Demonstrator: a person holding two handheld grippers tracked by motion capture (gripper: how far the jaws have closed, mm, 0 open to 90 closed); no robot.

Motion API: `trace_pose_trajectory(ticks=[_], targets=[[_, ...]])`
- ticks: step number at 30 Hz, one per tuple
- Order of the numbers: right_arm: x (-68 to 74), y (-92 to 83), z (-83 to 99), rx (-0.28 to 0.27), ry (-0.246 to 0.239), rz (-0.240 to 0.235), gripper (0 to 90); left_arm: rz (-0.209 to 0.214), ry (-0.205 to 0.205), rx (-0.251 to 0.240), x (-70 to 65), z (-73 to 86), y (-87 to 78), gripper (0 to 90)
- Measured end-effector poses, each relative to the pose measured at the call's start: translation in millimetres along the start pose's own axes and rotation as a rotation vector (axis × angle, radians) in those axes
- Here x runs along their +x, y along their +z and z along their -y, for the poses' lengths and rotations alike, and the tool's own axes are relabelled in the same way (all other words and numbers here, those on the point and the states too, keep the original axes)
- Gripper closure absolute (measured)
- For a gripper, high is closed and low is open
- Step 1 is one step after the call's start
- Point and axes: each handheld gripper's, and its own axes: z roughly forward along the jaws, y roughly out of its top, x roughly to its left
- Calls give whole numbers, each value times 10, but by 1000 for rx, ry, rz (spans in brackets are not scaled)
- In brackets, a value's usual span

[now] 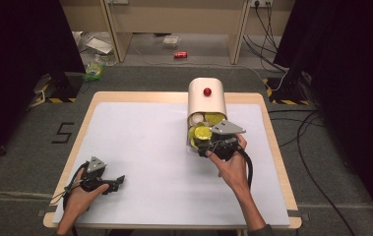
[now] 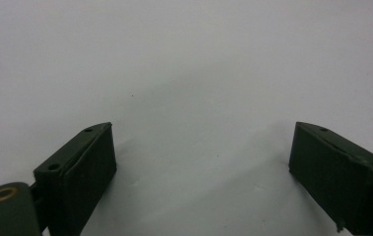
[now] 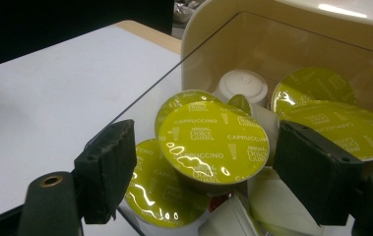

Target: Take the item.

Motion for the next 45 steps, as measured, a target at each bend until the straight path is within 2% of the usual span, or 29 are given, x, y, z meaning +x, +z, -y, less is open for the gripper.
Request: trace_pose_trajectory(ticks=[17,21,23,26,35,45], targets=[[11,151,-4,26,-4,14,284,0,0,0,0,0,0,98],[7,181,5,27,-13,17,327,0,0,0,0,0,0,98],[1,174,6,17,-17,22,376,0,0,0,0,0,0,98],[-28,141,0,2,-3,5,379,0,0,0,0,0,0,98],[-13,111,-20,-6,-34,14,382,0,0,0,1,0,0,98],[-24,28,-51,-28,-21,7,383,1,0,0,1,0,0,99]])
